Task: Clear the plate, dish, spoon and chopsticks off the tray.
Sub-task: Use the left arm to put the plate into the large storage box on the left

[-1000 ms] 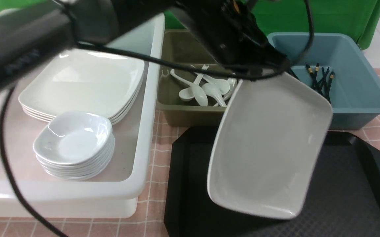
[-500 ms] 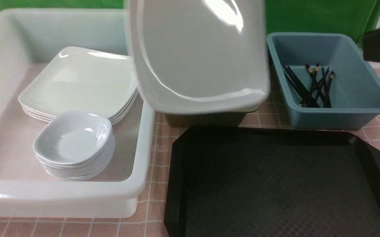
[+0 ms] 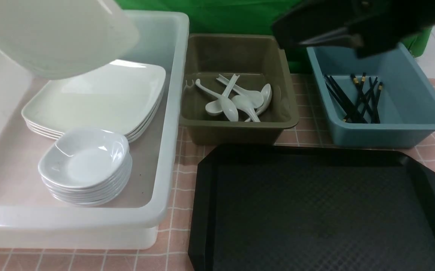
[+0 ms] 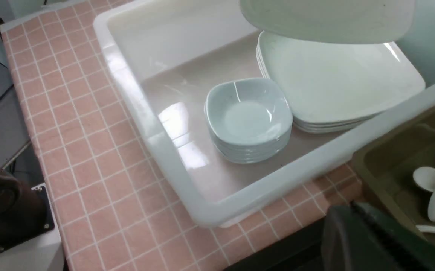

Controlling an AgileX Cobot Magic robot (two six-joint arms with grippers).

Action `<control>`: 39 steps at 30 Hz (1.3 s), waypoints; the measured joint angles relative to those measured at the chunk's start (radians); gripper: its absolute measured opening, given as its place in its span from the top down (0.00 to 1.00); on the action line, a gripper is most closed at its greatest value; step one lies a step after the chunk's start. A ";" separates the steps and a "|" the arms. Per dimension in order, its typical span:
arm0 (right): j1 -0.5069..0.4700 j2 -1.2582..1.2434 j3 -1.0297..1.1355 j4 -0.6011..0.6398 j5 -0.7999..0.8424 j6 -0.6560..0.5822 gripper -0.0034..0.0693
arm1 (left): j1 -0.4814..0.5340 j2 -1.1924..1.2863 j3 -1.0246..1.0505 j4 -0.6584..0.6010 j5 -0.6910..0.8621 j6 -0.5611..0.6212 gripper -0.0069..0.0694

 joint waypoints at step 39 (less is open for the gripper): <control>0.028 0.066 -0.041 -0.009 0.023 0.073 0.91 | -0.201 0.176 0.390 0.148 -0.396 0.009 0.27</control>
